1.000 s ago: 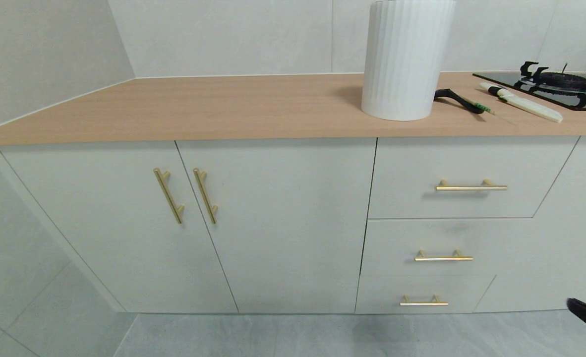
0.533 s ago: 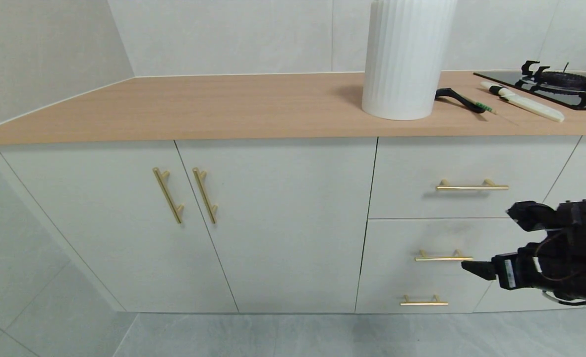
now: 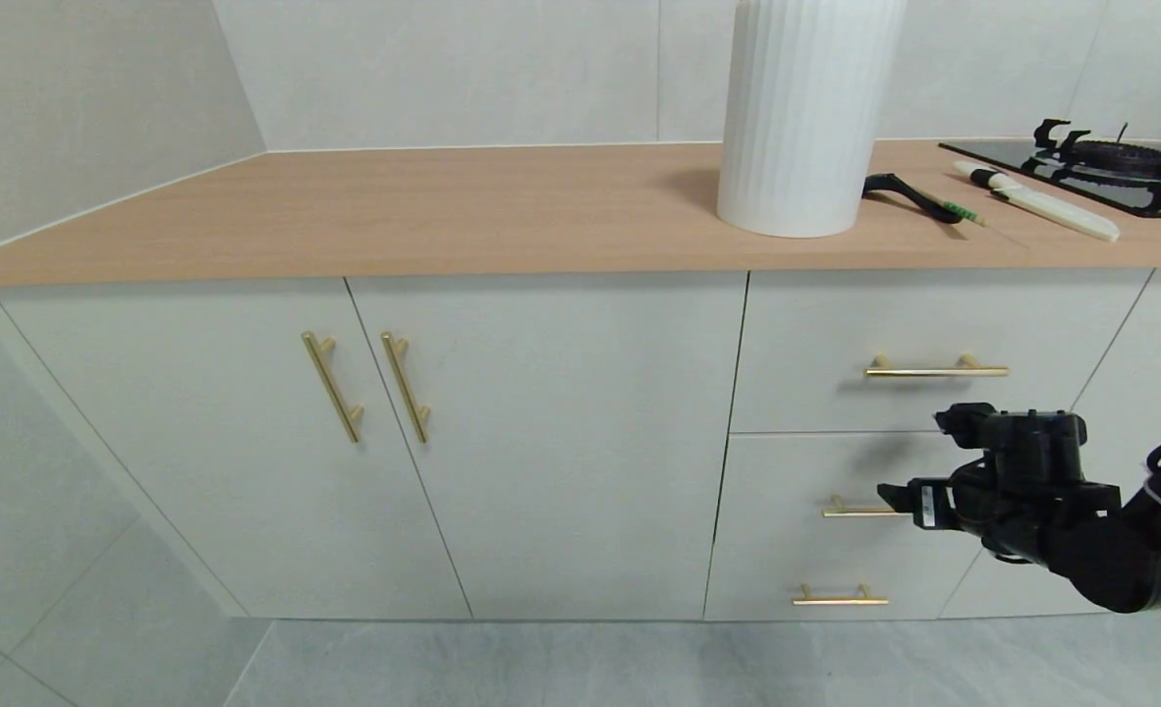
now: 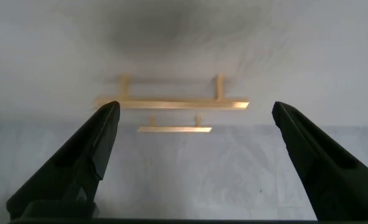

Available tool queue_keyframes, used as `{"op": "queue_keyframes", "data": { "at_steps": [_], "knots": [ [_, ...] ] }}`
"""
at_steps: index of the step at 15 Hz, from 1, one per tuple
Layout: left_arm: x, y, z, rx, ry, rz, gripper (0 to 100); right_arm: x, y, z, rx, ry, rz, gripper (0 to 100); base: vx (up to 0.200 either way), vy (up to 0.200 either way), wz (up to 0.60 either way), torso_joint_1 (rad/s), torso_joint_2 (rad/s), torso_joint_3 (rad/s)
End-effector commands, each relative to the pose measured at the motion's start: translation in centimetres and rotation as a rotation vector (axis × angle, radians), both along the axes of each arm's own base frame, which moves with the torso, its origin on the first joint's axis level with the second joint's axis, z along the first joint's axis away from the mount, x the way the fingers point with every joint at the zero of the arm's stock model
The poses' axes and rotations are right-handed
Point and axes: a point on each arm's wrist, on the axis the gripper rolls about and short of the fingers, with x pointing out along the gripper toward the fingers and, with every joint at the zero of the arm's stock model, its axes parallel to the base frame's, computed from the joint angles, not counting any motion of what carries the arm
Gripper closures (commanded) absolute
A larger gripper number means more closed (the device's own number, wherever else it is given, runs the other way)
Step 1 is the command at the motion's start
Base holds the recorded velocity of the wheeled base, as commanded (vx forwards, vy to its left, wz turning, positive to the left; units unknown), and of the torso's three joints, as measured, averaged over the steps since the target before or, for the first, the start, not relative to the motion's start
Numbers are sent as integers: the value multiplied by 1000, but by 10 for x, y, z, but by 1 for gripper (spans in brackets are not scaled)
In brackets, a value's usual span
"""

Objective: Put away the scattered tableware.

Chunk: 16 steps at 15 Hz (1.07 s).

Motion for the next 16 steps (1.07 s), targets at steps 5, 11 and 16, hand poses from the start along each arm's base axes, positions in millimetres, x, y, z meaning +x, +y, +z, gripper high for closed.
{"op": "queue_keyframes", "data": {
  "at_steps": [5,11,16],
  "knots": [
    [0,0,0,0,0,1,0,19,-2,-40,-40,4,-71,0,0,0,0,0,0,0],
    [0,0,0,0,0,1,0,19,-2,-48,-49,24,-78,0,0,0,0,0,0,0],
    [0,0,0,0,0,1,0,20,-2,-51,-52,22,-80,0,0,0,0,0,0,0]
  ]
}}
